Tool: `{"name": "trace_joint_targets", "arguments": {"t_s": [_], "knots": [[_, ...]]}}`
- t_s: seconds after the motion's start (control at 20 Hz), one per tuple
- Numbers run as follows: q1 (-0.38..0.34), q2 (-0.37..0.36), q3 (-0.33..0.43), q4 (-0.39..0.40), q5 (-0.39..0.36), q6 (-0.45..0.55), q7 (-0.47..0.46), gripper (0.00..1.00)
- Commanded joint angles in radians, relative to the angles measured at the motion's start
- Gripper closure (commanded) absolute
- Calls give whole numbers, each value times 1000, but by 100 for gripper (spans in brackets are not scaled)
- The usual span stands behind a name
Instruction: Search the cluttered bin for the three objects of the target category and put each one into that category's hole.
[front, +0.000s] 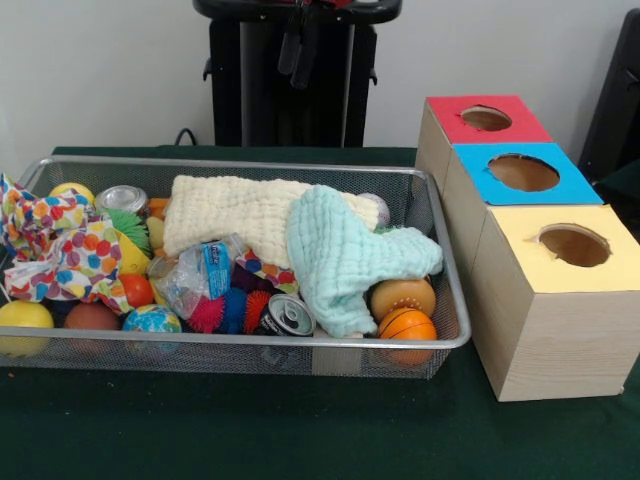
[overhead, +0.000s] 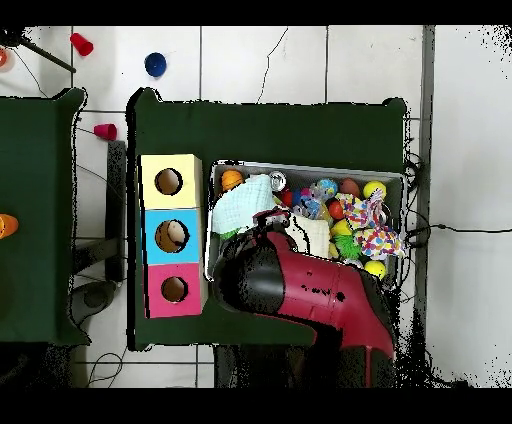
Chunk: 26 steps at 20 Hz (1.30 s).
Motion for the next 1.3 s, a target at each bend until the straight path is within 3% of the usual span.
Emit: {"name": "trace_joint_targets", "arguments": {"t_s": [0.05,0.55,0.8,1.05,1.3], "knots": [[29,55,-40,27,-149,14,-56,0],[-62,167,5,80,-191,-198,4,0],[-133,186,78,134,-143,-216,-5,0],[-144,193,50,134,-162,-223,-5,0],[-203,221,53,149,-199,-273,-30,0]]}}
